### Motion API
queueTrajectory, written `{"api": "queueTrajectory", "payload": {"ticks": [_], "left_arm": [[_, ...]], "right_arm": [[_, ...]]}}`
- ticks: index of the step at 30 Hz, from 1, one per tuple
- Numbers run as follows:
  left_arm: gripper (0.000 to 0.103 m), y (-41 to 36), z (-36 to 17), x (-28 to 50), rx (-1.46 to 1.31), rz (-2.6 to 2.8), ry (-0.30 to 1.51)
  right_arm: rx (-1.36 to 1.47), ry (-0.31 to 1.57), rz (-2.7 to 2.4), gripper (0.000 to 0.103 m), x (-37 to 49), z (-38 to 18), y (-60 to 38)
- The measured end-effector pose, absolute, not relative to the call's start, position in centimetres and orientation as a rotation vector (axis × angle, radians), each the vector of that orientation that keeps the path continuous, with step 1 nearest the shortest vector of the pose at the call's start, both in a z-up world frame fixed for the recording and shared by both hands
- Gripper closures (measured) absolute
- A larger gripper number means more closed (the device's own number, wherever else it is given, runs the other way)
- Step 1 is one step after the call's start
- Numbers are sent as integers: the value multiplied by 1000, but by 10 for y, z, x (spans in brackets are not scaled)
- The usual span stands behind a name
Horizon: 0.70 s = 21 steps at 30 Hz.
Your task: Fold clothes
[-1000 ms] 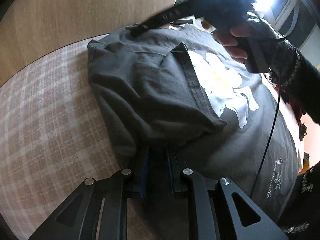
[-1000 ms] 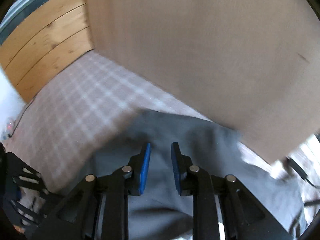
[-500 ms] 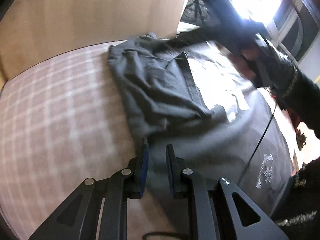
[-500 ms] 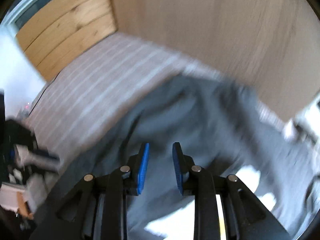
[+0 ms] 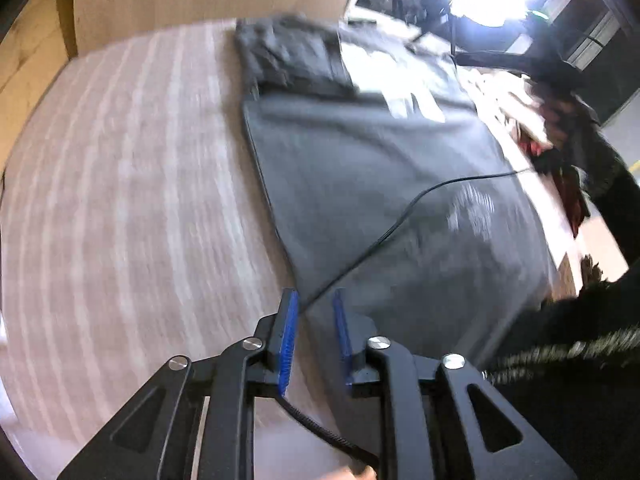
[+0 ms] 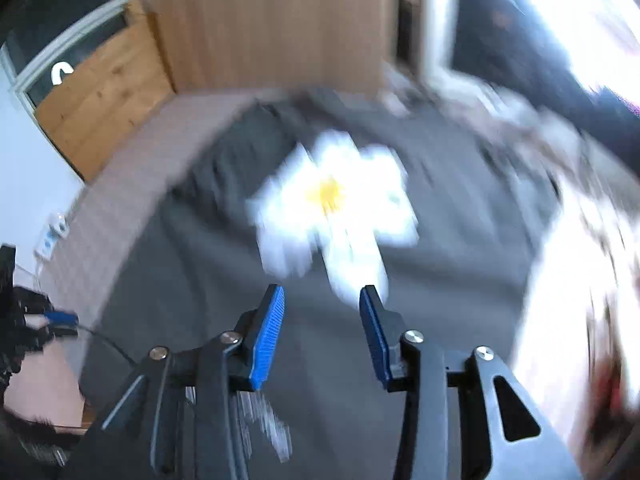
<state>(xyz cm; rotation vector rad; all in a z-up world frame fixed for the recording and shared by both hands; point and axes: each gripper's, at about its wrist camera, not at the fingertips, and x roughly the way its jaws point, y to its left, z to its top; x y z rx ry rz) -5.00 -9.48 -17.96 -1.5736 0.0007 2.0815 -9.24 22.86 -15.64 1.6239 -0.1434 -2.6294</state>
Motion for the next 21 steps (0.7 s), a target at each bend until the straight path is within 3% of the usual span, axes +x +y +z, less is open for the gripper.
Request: {"api": "queueTrajectory", "payload": {"ticks": [7, 11, 16, 21], "left_arm": [[73, -97, -186, 15, -1680, 2031, -98], [73, -96, -189, 34, -1720, 2051, -50], [73, -87, -194, 42, -1707, 2064, 9], [73, -75, -199, 55, -1707, 2061, 140]], "right_arm": [[2022, -435, -2719, 64, 90, -205, 288], [2056, -586, -2713, 64, 148, -222, 302], [2050, -397, -2735, 64, 157, -227, 288], [2166, -81, -2700, 62, 168, -226, 283]]}}
